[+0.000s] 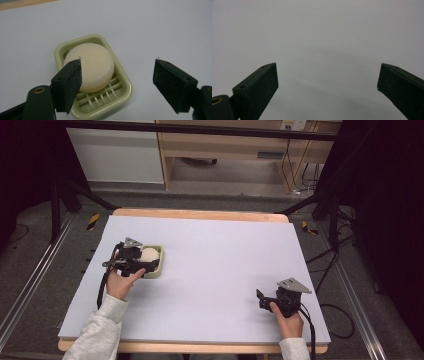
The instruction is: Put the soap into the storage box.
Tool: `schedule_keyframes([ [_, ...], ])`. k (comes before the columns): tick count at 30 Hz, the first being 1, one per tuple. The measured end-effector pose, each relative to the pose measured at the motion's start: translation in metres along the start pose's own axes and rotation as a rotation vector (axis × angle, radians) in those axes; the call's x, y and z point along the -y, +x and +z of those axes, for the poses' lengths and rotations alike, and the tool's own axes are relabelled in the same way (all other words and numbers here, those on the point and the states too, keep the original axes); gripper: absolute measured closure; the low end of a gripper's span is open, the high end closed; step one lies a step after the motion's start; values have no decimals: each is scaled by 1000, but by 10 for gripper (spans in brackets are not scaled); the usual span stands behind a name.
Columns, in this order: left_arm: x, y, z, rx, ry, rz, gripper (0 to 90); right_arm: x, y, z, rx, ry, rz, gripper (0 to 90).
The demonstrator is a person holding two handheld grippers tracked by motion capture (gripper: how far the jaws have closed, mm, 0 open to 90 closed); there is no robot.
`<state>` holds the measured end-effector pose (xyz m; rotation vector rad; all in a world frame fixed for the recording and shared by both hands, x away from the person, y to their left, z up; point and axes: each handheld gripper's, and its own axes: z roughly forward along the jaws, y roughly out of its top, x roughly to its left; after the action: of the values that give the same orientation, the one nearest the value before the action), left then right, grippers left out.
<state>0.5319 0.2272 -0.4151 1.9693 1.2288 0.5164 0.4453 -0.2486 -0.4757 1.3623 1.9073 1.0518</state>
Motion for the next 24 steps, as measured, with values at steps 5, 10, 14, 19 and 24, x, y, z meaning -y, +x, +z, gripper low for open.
schedule_keyframes([
  [5,10,-3,-6,7,-11,2,272,1,-2,-1,4,4,9,39],
  [10,22,-5,-14,1,-26,10,285,3,-5,-2,7,7,13,41],
  [14,36,-4,-21,-5,-27,13,276,4,-6,-3,19,23,5,42],
  [19,53,3,-29,-15,-29,-11,268,6,-9,-3,8,43,27,45],
  [24,66,8,-30,-38,-12,-14,225,7,-10,-3,14,56,25,45],
])
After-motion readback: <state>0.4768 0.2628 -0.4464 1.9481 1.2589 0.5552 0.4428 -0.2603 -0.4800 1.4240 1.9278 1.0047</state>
